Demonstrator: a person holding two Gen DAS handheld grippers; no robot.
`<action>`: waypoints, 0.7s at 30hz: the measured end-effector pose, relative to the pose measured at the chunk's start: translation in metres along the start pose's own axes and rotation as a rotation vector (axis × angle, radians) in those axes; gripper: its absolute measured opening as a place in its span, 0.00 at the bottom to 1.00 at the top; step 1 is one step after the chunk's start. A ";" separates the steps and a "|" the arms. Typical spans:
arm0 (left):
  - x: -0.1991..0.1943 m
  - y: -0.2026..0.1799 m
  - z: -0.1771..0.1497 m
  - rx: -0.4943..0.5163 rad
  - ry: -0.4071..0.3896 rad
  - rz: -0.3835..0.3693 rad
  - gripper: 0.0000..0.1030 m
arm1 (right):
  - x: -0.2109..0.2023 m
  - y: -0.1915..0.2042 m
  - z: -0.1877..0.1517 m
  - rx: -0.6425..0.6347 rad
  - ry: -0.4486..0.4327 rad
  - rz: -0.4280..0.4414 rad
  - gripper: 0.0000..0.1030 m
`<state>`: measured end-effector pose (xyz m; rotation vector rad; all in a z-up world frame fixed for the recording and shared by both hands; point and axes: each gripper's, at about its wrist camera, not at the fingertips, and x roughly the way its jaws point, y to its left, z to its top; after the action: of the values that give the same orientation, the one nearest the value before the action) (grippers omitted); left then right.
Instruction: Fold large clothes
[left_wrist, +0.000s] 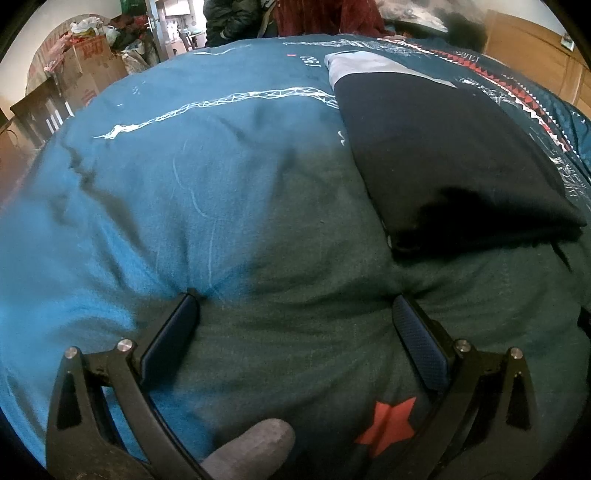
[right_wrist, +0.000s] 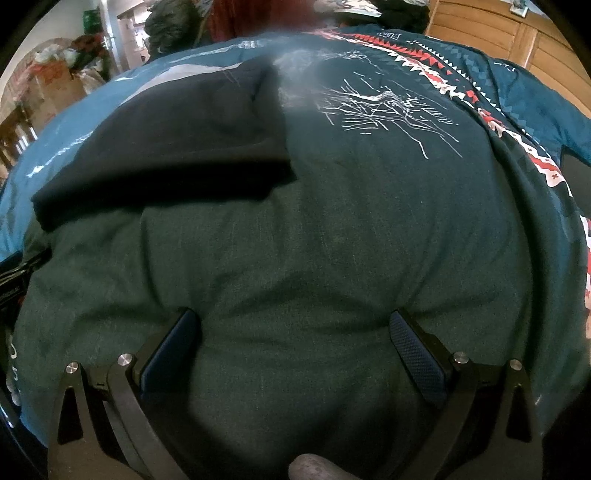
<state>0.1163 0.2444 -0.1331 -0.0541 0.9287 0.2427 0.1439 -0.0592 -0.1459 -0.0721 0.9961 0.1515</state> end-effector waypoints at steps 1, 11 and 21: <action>0.000 0.000 0.000 0.000 0.000 0.001 1.00 | 0.000 0.000 0.000 0.000 -0.001 0.000 1.00; 0.000 0.001 0.000 0.003 -0.001 0.003 1.00 | -0.002 0.001 -0.002 -0.005 -0.004 0.003 1.00; 0.000 0.001 0.001 0.001 -0.001 0.001 1.00 | 0.000 0.001 0.000 -0.005 -0.002 0.002 1.00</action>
<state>0.1171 0.2454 -0.1329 -0.0526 0.9282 0.2430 0.1438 -0.0584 -0.1453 -0.0757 0.9941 0.1563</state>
